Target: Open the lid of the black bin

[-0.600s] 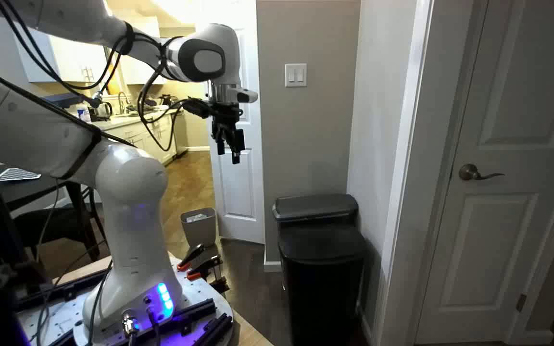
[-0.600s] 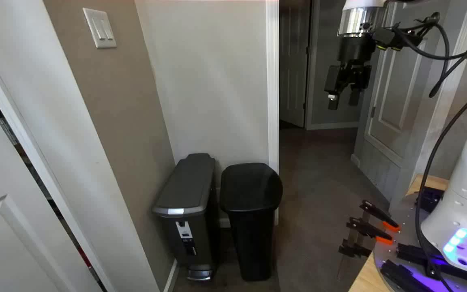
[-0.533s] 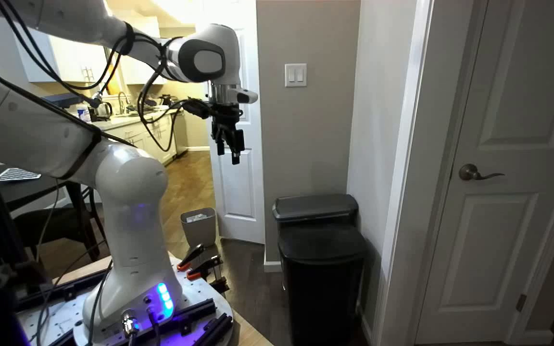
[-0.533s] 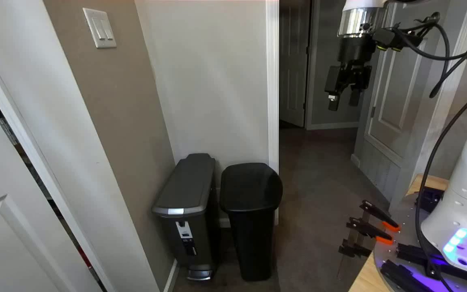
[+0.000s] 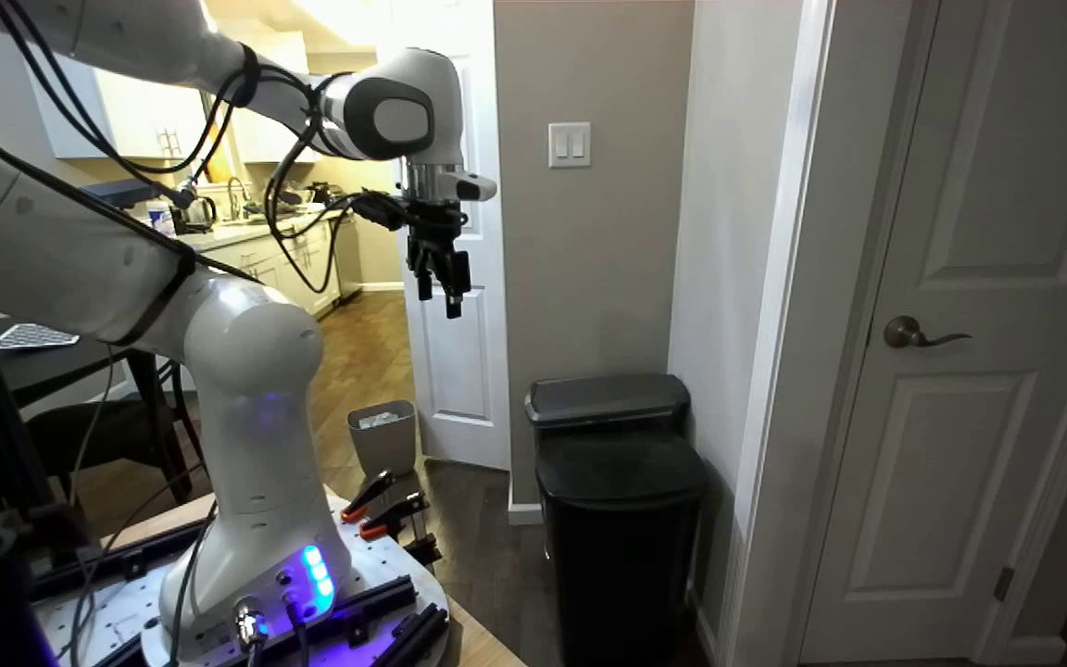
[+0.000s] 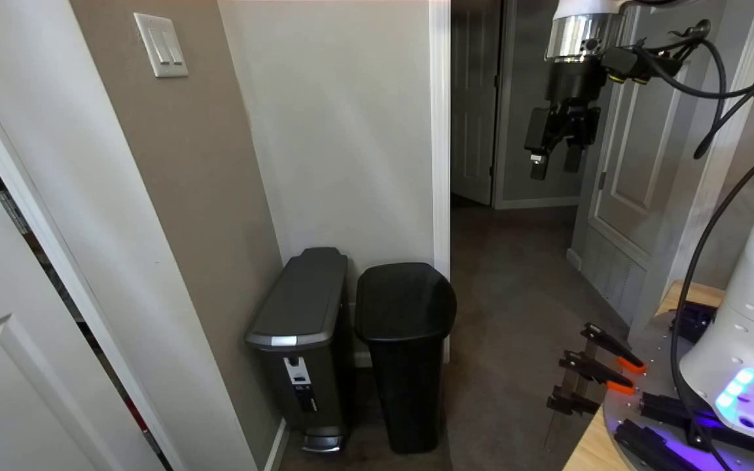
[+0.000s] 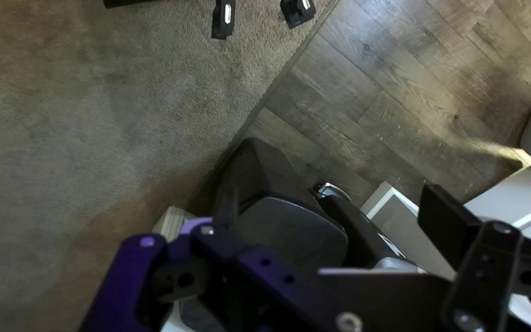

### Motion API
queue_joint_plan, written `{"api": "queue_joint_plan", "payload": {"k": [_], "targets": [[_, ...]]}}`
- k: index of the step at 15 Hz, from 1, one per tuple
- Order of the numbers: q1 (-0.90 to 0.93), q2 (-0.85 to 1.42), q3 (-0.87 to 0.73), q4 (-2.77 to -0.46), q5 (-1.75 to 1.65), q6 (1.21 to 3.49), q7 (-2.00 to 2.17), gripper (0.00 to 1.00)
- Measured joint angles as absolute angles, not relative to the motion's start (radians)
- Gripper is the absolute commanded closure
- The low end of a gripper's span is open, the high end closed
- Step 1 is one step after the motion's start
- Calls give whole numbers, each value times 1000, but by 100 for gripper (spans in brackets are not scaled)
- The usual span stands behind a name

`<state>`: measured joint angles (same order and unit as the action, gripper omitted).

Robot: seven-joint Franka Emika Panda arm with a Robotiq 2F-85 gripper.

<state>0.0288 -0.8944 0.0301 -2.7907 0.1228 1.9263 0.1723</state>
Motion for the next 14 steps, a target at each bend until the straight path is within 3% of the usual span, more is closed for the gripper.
{"api": "queue_joint_plan", "payload": {"k": [14], "targets": [[19,-816,20,-2787,116,1994,164,0]]}}
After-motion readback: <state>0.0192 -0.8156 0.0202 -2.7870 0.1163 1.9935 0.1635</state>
